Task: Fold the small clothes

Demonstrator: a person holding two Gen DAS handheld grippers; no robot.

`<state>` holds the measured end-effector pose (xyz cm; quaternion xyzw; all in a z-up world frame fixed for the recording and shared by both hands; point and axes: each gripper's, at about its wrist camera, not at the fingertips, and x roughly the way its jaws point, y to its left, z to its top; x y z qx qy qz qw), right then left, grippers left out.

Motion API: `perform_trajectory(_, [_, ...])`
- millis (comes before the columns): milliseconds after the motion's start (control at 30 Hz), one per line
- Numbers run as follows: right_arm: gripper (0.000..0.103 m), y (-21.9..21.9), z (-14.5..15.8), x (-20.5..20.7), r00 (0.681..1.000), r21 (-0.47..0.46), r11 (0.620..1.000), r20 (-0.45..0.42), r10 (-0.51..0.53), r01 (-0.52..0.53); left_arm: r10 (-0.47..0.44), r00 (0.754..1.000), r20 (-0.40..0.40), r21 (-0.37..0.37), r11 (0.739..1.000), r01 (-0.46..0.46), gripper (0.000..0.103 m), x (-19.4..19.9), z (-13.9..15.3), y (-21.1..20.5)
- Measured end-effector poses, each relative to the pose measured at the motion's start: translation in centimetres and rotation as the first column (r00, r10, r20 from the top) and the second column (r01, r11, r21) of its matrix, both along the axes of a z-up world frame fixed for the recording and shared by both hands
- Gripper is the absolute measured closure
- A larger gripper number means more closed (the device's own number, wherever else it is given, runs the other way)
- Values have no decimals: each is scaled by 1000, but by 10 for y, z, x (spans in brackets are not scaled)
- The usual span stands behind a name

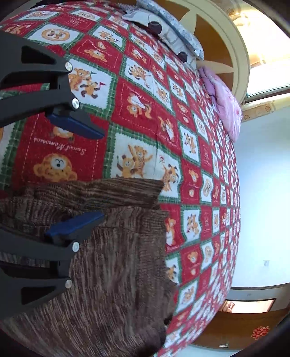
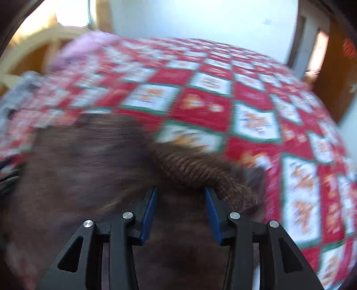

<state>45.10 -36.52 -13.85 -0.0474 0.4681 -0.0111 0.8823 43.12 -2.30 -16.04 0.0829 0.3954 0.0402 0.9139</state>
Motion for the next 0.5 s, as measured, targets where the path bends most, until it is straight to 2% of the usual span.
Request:
perform_trajectory(67, [58, -20, 2, 22, 994, 7, 995, 25, -104, 104, 10, 1000, 3, -3, 1000, -10, 33, -2, -4, 2])
perform_trajectory(133, [58, -29, 13, 33, 981, 5, 982, 51, -189, 189, 36, 999, 2, -23, 999, -36, 27, -2, -2, 8])
perform_trajectory(167, [57, -28, 19, 32, 977, 14, 979, 67, -204, 203, 56, 998, -9, -34, 998, -56, 27, -3, -4, 12])
perform_trajectory(267, [56, -4, 36, 17, 984, 76, 989, 113, -136, 128, 70, 997, -14, -70, 995, -71, 26, -8, -6, 18])
perform_trajectory(300, [56, 13, 39, 8, 991, 88, 995, 114, -66, 56, 69, 998, -7, -77, 995, -70, 26, -11, -7, 18])
perform_trajectory(367, [57, 31, 39, -9, 994, 103, 995, 107, -1, -10, 69, 998, -5, -91, 993, -70, 25, -13, -8, 20])
perform_trajectory(433, [56, 32, 40, -37, 994, 184, 982, 108, 21, -41, 71, 997, -9, -116, 991, -71, 25, -14, -7, 23])
perform_trajectory(500, [57, 20, 38, -66, 995, 218, 975, 103, 17, -39, 57, 998, -26, -201, 978, -61, 26, -22, -4, 33])
